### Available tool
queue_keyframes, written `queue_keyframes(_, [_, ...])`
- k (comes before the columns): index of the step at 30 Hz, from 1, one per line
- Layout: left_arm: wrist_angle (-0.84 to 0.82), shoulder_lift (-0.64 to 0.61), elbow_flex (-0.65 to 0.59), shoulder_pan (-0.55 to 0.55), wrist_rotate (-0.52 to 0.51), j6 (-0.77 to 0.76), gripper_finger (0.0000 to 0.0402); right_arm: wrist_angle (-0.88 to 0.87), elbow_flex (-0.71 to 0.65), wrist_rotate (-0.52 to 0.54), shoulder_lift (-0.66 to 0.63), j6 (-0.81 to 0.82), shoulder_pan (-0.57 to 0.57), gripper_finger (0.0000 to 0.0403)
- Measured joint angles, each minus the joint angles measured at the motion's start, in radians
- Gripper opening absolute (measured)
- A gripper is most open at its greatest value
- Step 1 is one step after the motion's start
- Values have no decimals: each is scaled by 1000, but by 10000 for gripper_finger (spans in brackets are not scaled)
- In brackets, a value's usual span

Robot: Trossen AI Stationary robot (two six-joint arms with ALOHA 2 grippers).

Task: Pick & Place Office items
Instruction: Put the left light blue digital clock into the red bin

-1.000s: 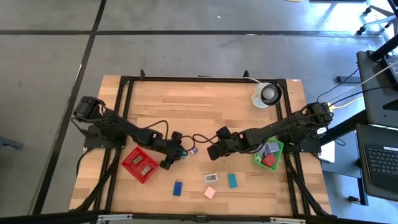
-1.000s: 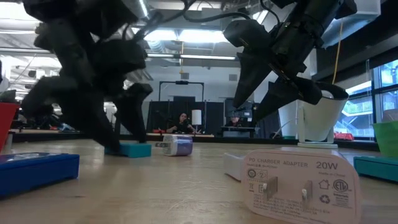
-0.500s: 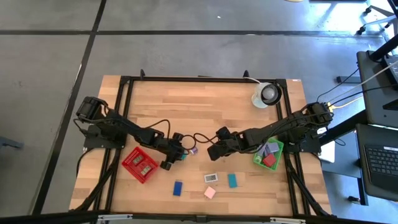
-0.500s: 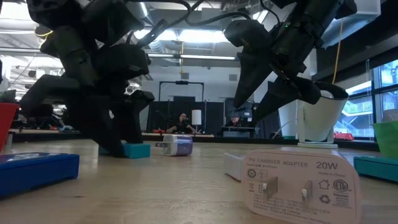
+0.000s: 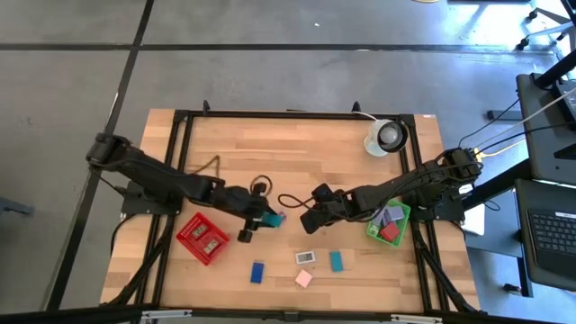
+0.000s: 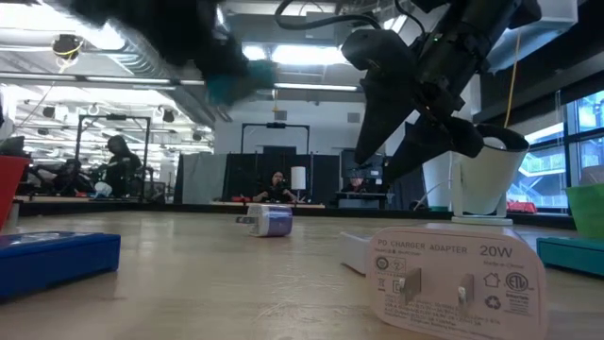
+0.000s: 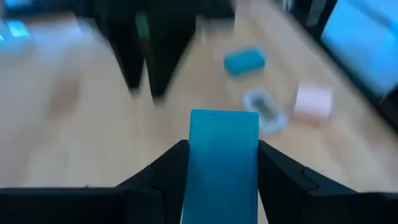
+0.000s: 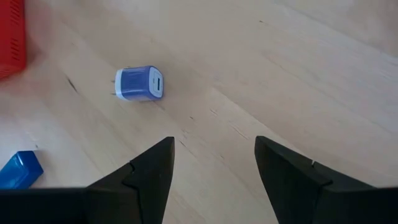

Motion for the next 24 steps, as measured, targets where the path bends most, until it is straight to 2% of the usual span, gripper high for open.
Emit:
queue_keyframes(4, [49, -112, 28, 0, -37, 23, 154, 6, 0, 0, 0, 3, -9, 226])
queue_keyframes(9, [241, -233, 33, 0, -54, 63, 154, 11, 0, 1, 0, 1, -26, 226])
queue_keyframes(15, [422, -305, 33, 0, -54, 126, 157, 19, 0, 3, 0, -1, -52, 226])
queue_keyframes(21, [449, -313, 33, 0, -52, 119, 158, 25, 0, 3, 0, -2, -72, 226])
queue_keyframes(24, [405, -313, 33, 0, -46, 39, 159, 26, 0, 3, 0, -2, -75, 226])
